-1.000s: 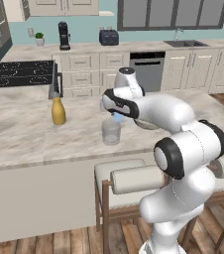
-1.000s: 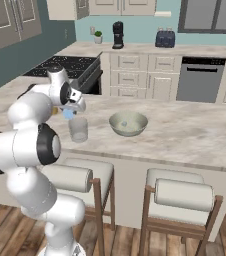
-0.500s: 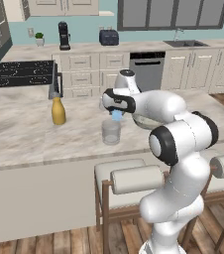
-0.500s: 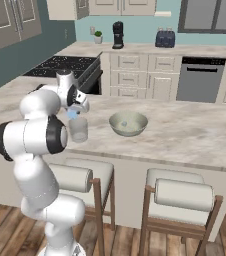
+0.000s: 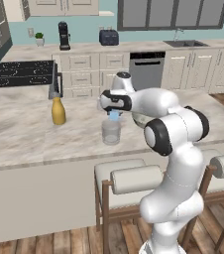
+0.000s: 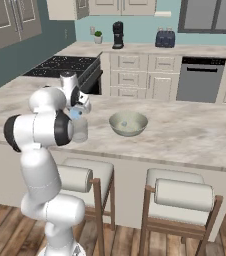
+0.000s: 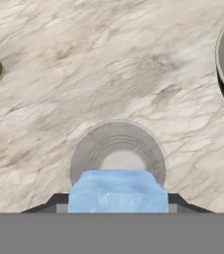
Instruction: There are two ice cubes in the ice bowl. Place both ice cubes in the glass cup.
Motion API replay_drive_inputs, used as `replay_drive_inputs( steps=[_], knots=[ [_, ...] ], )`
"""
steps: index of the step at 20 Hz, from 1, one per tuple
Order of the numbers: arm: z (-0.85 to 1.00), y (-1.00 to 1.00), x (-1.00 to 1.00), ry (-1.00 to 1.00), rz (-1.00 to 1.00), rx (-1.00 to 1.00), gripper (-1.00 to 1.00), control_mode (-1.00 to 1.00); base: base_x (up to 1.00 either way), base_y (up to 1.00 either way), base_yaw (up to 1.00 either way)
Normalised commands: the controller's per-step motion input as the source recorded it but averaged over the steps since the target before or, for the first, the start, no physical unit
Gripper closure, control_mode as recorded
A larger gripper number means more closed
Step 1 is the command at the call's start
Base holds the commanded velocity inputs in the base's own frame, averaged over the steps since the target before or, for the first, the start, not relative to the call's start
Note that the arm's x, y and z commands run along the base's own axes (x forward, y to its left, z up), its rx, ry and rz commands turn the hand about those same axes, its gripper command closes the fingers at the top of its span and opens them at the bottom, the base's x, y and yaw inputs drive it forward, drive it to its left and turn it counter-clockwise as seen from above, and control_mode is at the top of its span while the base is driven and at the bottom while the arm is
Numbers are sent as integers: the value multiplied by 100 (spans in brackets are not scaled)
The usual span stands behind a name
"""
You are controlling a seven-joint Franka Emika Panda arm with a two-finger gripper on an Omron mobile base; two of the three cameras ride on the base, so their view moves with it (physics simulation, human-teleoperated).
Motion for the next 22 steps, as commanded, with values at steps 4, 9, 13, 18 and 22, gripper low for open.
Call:
replay_drive_inputs(
  steps=[4, 9, 13, 18, 22],
  knots=[
    [-42, 2, 4, 0, 0, -1, 100, -100, 0, 0, 0],
    [-35, 1, 3, 0, 0, -1, 100, -100, 0, 0, 0],
    [-18, 0, 18, 0, 0, 0, 100, -100, 0, 0, 0],
    [-2, 0, 30, 0, 0, 0, 100, -100, 0, 0, 0],
    [-6, 0, 28, 0, 0, 0, 100, -100, 0, 0, 0]
  ],
)
